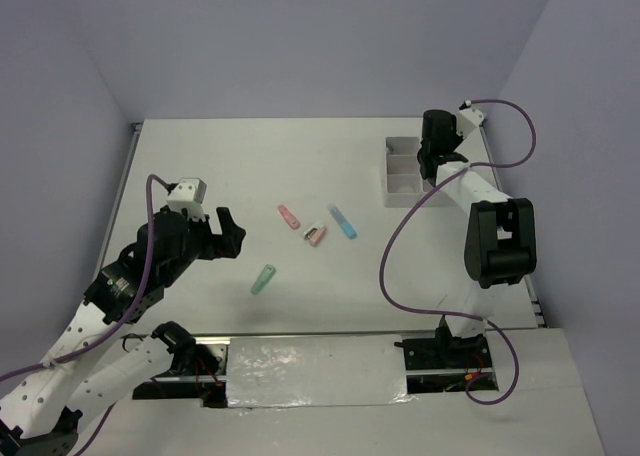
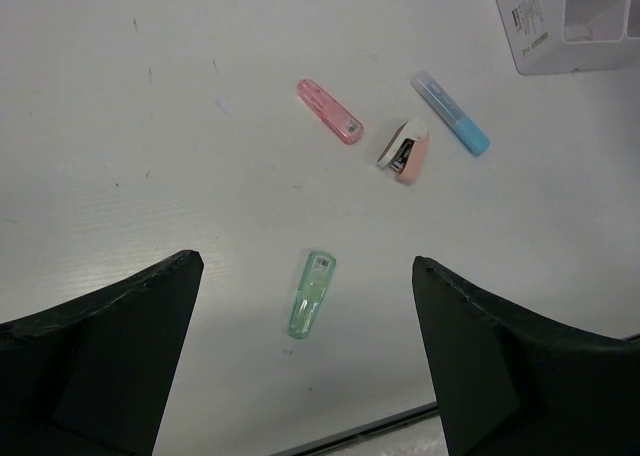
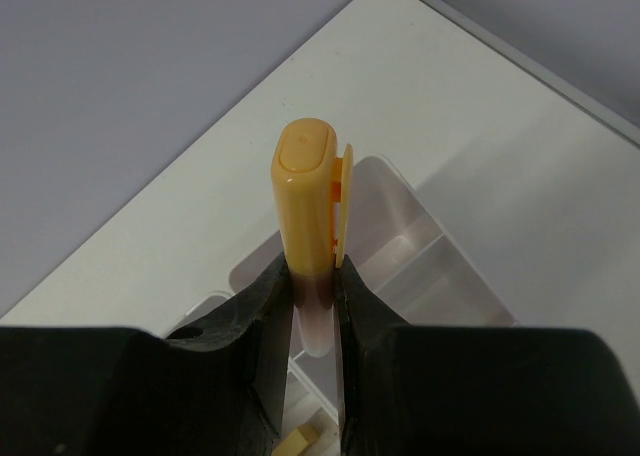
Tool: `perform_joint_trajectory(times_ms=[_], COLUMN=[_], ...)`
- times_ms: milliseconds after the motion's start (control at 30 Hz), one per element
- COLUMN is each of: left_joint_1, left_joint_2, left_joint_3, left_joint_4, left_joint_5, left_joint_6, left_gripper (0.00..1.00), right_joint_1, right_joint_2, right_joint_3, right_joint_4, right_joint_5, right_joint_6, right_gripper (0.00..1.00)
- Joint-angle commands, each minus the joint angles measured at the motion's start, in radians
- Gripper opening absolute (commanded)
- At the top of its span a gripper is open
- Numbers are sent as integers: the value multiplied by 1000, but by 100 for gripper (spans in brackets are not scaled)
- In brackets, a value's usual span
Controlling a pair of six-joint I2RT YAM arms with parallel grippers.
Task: Sort the stationery into containers
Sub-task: Place the pen in the storage box.
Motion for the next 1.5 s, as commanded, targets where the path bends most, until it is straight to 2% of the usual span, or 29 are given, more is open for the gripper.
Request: perform_joint_trajectory(times_ms=[0, 700, 1000, 1200, 1400, 1467], left_joint_1=[4, 4, 6, 7, 9, 14], left_joint_2=[-2, -3, -2, -2, 1, 3], left_joint_3=[5, 5, 5, 5, 5, 5], left_joint_4=[39, 43, 43, 46, 49, 49], left_joint_5=[7, 17, 21, 27, 33, 36], left_joint_6=[30, 33, 35, 38, 41, 41], left_gripper=[99, 99, 99, 99, 99, 99], right_joint_1=[-5, -8, -14, -16, -14, -13], right_joint_2=[-15, -14, 37, 43, 28, 34], right_joint_3=[-8, -9, 53, 38, 11, 27], right_joint_4=[61, 81, 55, 64, 90, 72], right_joint_5=[1, 1, 18, 12, 6, 4], right_joint_6=[12, 12, 16, 11, 10, 11], right_gripper=[5, 7, 9, 26, 26, 33])
